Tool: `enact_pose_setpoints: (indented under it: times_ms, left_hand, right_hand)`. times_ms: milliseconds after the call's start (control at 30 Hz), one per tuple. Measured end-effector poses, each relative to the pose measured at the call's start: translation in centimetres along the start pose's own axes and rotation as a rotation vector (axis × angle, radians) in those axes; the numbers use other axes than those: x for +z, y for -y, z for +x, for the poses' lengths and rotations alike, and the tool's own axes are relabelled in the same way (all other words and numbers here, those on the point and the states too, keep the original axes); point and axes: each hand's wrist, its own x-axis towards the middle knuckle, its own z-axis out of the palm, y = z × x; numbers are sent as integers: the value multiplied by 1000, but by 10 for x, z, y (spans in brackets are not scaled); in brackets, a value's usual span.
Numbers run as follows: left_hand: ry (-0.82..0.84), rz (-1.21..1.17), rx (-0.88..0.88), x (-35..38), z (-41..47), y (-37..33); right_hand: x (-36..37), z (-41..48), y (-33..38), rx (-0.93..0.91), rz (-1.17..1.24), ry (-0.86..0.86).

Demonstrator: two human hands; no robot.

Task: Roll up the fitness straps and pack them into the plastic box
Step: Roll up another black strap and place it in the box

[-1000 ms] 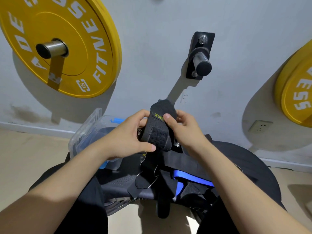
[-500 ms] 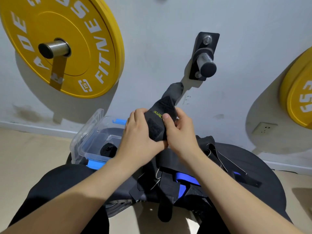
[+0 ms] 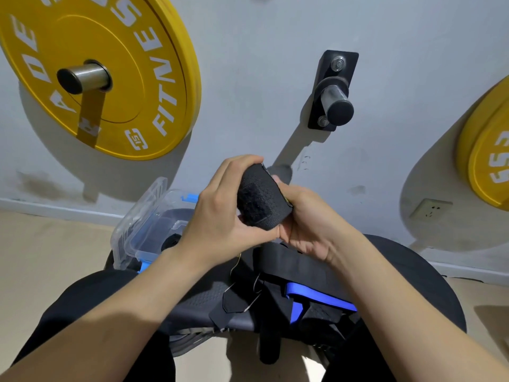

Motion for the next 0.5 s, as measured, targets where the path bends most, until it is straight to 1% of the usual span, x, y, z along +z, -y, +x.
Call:
enact_pose_setpoints:
  times_ms: [67, 133, 167, 200, 233, 267, 333, 367, 400, 433, 500]
  left_hand:
    - [55, -16, -31, 3, 0, -1]
    - [167, -32, -165, 3, -2, 4]
    - [226, -45, -249, 3, -3, 7]
    - [279, -92, -333, 2, -4, 9]
    - [322, -200, -421, 1, -4, 10]
    - [342, -367, -519, 0, -5, 11]
    - [321, -700, -709, -1, -4, 12]
    - [292, -783, -759, -2, -3, 13]
    - [265, -799, -779, -3, -3, 13]
    - [249, -754, -768, -3, -4, 15]
    - [253, -564, -691, -2, -8, 18]
  right_hand:
    - [-1, 5, -5, -241, -173, -227]
    - [-1, 5, -10, -543, -501, -462]
    - [-4, 3, -11, -681, -685, -526]
    - [-6, 1, -13, -786, -848, -543]
    - [-8, -1, -15, -852, -980, -520]
    - [-8, -2, -18, -889, -1069, -471]
    - [-5, -4, -22, -906, -1135, -377]
    - [-3, -4, -23, -898, -1142, -362]
    - [-1, -3, -23, -879, -1141, -364]
    - [0, -1, -22, -838, -1126, -371]
    - [3, 3, -21, -696, -1049, -393]
